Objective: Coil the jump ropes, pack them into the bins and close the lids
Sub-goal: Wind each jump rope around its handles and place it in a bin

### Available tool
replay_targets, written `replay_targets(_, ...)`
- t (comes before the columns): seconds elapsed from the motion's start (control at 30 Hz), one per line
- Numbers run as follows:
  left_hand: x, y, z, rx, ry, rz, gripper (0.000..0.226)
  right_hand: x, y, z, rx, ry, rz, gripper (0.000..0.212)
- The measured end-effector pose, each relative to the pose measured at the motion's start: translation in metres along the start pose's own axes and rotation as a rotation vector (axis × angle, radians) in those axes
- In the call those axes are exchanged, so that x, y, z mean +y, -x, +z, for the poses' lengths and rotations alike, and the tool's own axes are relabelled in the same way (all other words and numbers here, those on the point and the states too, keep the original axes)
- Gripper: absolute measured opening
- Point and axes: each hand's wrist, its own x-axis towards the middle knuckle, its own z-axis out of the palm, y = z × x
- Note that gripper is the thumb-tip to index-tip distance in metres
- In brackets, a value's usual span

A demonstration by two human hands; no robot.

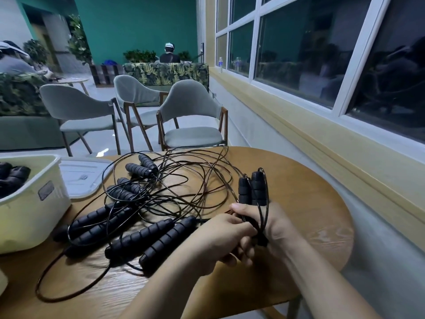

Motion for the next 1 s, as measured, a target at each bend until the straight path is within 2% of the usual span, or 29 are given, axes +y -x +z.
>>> replay_targets(0.07, 0.002, 0.0, -0.007, 0.016, -0.007, -0.017, 0.024, 0.002, 0.0, -0.001, 0.051, 0.027, -0.098, 0.031)
replay_targets(0.13, 0.005, -0.003, -0.02, 0.082, 0.036, -0.028, 0.024, 0.001, 0.005, -0.003, 0.061, 0.05, -0.216, 0.01)
replay_targets(0.2, 0.008, -0.011, -0.033, 0.178, 0.157, -0.029, 0.026, -0.001, 0.011, -0.009, 0.015, 0.038, -0.296, 0.009)
replay_targets(0.33, 0.013, -0.035, -0.04, 0.303, 0.38, 0.02, 0.03, 0.0, 0.021, -0.011, -0.133, 0.083, -0.275, 0.03)
replay_targets(0.4, 0.015, -0.044, -0.041, 0.3, 0.428, 0.05, 0.03, 0.001, 0.026, -0.007, -0.198, 0.123, -0.29, 0.028)
replay_targets(0.5, 0.016, -0.055, -0.046, 0.318, 0.544, 0.063, 0.023, 0.001, 0.031, -0.006, -0.277, 0.305, -0.279, 0.02)
replay_targets(0.6, 0.013, -0.06, -0.054, 0.347, 0.617, 0.068, 0.02, 0.001, 0.034, -0.004, -0.364, 0.356, -0.224, 0.024)
replay_targets(0.67, 0.011, -0.06, -0.057, 0.349, 0.567, 0.07, 0.02, 0.004, 0.031, -0.001, -0.298, 0.252, -0.178, 0.024)
replay_targets(0.87, 0.014, -0.042, -0.053, 0.233, 0.378, 0.11, 0.019, 0.006, 0.0, -0.01, 0.175, 0.042, -0.231, 0.02)
replay_targets(1.0, 0.012, -0.028, -0.049, 0.142, 0.244, 0.118, 0.018, 0.005, -0.014, -0.01, 0.26, -0.105, -0.2, 0.034)
